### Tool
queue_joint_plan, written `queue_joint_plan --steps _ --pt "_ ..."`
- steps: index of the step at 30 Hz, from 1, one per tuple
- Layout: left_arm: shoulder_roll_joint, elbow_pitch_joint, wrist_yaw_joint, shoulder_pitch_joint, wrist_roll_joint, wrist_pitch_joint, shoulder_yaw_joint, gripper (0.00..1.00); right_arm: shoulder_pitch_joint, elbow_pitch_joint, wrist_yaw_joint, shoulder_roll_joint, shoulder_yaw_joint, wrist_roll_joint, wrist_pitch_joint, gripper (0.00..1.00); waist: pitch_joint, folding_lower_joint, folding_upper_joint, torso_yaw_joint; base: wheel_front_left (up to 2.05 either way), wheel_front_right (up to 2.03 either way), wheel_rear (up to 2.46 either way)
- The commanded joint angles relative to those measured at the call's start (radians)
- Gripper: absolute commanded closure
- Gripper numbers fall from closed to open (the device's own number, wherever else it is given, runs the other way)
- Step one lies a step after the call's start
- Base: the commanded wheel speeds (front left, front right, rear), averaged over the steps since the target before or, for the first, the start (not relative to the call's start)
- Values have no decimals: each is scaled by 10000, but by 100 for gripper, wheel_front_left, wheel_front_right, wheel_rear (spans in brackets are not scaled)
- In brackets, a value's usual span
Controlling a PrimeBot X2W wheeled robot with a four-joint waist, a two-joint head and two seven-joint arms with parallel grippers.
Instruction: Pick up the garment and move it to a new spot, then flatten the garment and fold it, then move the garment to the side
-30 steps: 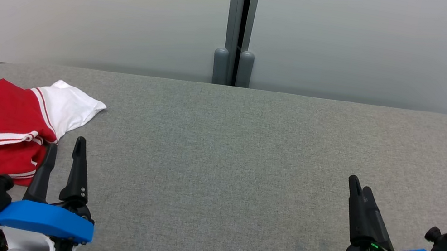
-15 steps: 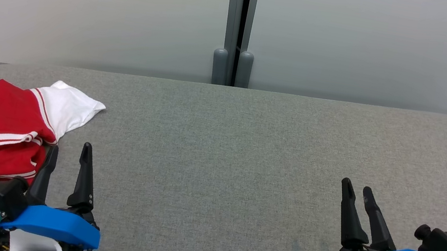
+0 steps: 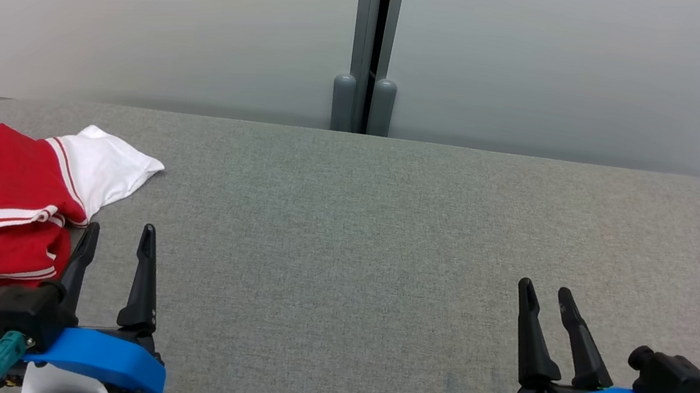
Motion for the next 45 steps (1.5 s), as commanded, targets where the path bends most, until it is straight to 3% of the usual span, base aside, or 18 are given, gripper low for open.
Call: queue_joint_plan --steps 1,35,45 --pt "67 -55 43 -58 247 -99 -58 0 -231 -1 19 -20 45 -219 -119 0 2 0 -1 1 0 0 0" --pt "135 -115 112 88 2881 -757 -364 0 -237 312 25 36 199 -2637 -780 0 -52 0 -1 -36 0 0 0" --pt "62 48 8 64 2809 -757 -262 0 -258 368 24 89 48 -2604 -778 0 -64 0 -1 -28 0 0 0"
